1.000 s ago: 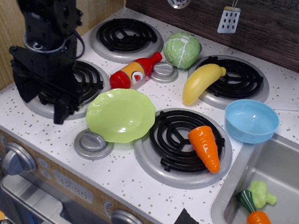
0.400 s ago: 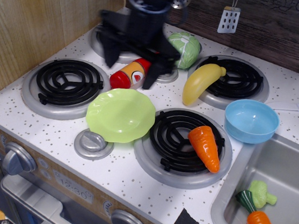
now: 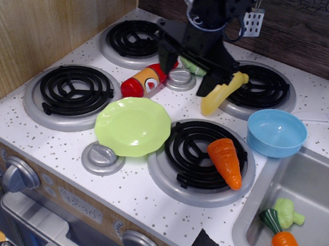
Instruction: Put banana on plate
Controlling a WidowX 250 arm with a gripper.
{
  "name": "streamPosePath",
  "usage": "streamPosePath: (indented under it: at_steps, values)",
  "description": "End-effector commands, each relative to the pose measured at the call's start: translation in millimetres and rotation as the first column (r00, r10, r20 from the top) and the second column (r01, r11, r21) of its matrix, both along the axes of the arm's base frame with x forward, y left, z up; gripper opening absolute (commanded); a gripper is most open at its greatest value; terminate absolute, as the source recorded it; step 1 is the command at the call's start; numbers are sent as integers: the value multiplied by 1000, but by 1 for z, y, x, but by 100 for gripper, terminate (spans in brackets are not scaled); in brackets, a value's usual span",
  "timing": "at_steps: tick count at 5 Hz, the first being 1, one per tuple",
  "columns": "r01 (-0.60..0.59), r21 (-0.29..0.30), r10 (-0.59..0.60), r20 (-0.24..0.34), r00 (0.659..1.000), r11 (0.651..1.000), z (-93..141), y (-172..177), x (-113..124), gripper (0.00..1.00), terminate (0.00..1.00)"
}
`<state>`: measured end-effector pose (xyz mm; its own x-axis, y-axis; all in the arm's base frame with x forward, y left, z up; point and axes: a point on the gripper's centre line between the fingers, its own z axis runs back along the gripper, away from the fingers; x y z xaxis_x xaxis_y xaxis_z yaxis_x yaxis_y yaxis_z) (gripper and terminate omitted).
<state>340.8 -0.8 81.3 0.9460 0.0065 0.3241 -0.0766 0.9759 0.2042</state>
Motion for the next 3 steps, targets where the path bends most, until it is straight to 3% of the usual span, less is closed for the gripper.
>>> streamPosePath:
  at_steps: [1, 3]
  values:
    - [135, -8, -133, 132, 982, 991, -10, 1, 40, 100, 0]
    - [220, -5, -214, 209, 954, 976, -38, 0, 65, 100, 0]
